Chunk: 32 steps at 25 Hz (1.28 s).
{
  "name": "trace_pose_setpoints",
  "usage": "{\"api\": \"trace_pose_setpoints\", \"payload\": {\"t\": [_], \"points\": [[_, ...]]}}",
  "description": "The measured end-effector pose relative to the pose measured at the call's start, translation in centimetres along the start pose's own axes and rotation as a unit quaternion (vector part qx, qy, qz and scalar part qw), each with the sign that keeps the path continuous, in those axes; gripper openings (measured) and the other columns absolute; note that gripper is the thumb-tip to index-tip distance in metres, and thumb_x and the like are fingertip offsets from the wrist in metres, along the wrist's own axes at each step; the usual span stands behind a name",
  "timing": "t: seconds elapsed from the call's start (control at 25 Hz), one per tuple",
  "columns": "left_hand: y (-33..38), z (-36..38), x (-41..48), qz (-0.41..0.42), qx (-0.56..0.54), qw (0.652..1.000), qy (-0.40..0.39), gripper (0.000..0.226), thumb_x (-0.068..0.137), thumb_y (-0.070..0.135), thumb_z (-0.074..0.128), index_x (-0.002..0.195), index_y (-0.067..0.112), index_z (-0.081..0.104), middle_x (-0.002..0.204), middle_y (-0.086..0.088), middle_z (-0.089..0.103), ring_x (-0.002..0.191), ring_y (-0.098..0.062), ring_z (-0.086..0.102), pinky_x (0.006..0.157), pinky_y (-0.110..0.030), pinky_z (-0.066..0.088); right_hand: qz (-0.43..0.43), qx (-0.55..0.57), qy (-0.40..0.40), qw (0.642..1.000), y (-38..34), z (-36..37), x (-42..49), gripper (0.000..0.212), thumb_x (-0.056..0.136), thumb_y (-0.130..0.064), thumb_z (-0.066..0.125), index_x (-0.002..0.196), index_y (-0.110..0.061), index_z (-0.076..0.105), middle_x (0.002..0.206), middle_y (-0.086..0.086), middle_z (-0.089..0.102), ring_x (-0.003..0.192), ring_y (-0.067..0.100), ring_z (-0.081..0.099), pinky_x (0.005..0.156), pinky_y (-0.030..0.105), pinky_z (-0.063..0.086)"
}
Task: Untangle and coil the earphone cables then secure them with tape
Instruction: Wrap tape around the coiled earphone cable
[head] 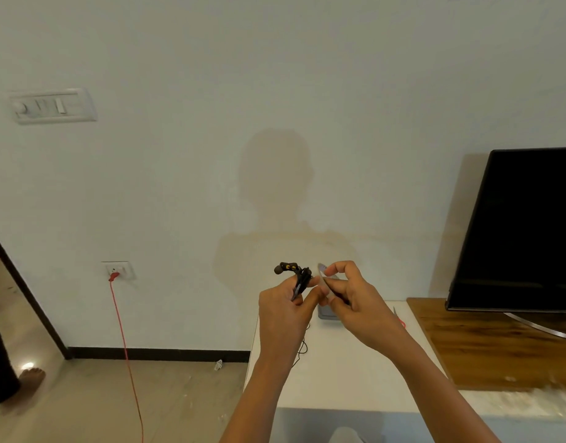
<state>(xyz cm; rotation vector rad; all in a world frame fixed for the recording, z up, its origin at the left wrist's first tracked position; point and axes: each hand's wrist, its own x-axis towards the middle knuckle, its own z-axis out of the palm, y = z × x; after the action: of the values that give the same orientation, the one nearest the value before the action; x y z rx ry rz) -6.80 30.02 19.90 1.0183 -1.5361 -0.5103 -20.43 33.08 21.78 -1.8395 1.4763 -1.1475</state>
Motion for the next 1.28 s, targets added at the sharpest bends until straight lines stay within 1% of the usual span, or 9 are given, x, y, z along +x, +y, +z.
{"api": "trace_pose_setpoints", "payload": {"t": [0.24,0.32,0.4,0.52,0.64,0.76,0.92,1.08,1.28], "points": [[0.2,0.1,-0.3,-0.008,-0.024,1.000,-0.009,0.010,0.082,0.027,0.074,0.081,0.017,0.074,0.044,0.000,0.039,0.045,-0.012,0.028,0.046,-0.021,0.027,0.001,-0.007,0.010,1.000,-0.3,0.2,0.0,0.022,0.096,-0.011,0.050,0.115,-0.017,0.040,0.098,-0.012,0.067,0.080,-0.009,0.062,0.067,0.007,0.045],[0.3,0.0,-0.2,-0.048,-0.064,0.997,-0.005,0.011,0.082,0.031,0.074,0.079,0.021,0.072,0.049,-0.007,0.049,0.047,-0.010,0.029,0.048,-0.023,0.029,0.006,0.005,0.020,1.000,-0.4,0.2,0.0,0.022,0.095,-0.012,0.052,0.114,-0.018,0.042,0.090,-0.017,0.070,0.077,-0.004,0.064,0.065,0.010,0.048],[0.1,-0.3,0.5,-0.108,-0.095,0.990,0.002,0.017,0.084,0.034,0.071,0.071,0.023,0.067,0.050,0.005,0.049,0.050,-0.008,0.031,0.049,-0.019,0.029,0.018,0.030,0.033,0.999,-0.5,0.0,-0.1,0.021,0.094,-0.009,0.052,0.111,-0.018,0.044,0.077,-0.022,0.070,0.067,0.003,0.060,0.061,0.016,0.046],[-0.1,-0.5,1.5,-0.206,-0.106,0.972,-0.033,0.045,0.088,0.046,0.061,0.070,0.005,0.063,0.055,0.007,0.045,0.056,-0.010,0.037,0.057,-0.022,0.034,0.031,0.075,0.031,0.996,-0.8,-0.2,-0.2,0.021,0.092,-0.003,0.048,0.104,-0.020,0.044,0.085,-0.019,0.074,0.068,0.012,0.056,0.063,0.025,0.045],[-0.2,-0.7,2.0,-0.264,-0.132,0.954,-0.049,0.046,0.086,0.049,0.062,0.064,0.009,0.057,0.055,0.006,0.040,0.059,-0.014,0.038,0.063,-0.026,0.037,0.037,0.085,0.011,0.996,-1.0,-0.1,-0.4,0.020,0.092,-0.003,0.049,0.102,-0.020,0.048,0.086,-0.014,0.075,0.074,0.022,0.059,0.069,0.027,0.049],[-0.4,-0.7,2.0,-0.221,-0.125,0.965,-0.068,0.048,0.086,0.050,0.062,0.068,0.005,0.058,0.060,0.001,0.035,0.059,-0.013,0.034,0.060,-0.023,0.032,0.038,0.118,0.002,0.992,-0.9,-0.2,-0.3,0.018,0.092,-0.001,0.047,0.100,-0.015,0.055,0.084,-0.005,0.075,0.082,0.025,0.062,0.081,0.034,0.051],[0.0,-0.2,1.7,-0.165,-0.109,0.978,-0.072,0.033,0.087,0.043,0.063,0.067,0.017,0.063,0.048,0.012,0.031,0.048,-0.006,0.028,0.046,-0.014,0.027,0.050,0.183,0.034,0.981,-1.0,0.6,-0.2,0.014,0.090,-0.008,0.045,0.090,-0.004,0.059,0.065,-0.002,0.061,0.072,0.017,0.049,0.074,0.037,0.040],[0.0,0.1,1.6,-0.124,-0.132,0.981,-0.065,0.018,0.090,0.036,0.061,0.100,0.026,0.073,0.078,0.008,0.067,0.068,0.005,0.057,0.066,-0.006,0.043,0.063,0.204,0.050,0.976,-1.3,1.3,0.1,0.040,0.070,-0.046,0.054,0.078,-0.007,0.059,0.060,0.000,0.055,0.064,0.012,0.049,0.070,0.034,0.040],[-0.6,0.2,1.2,-0.102,-0.111,0.987,-0.058,0.056,0.081,0.059,0.054,0.091,0.006,0.070,0.081,-0.020,0.064,0.069,-0.009,0.052,0.063,-0.019,0.041,0.041,0.215,0.027,0.975,-0.5,1.0,0.6,0.016,0.088,-0.006,0.047,0.079,-0.002,0.061,0.061,0.003,0.058,0.065,0.008,0.054,0.076,0.025,0.045]]}}
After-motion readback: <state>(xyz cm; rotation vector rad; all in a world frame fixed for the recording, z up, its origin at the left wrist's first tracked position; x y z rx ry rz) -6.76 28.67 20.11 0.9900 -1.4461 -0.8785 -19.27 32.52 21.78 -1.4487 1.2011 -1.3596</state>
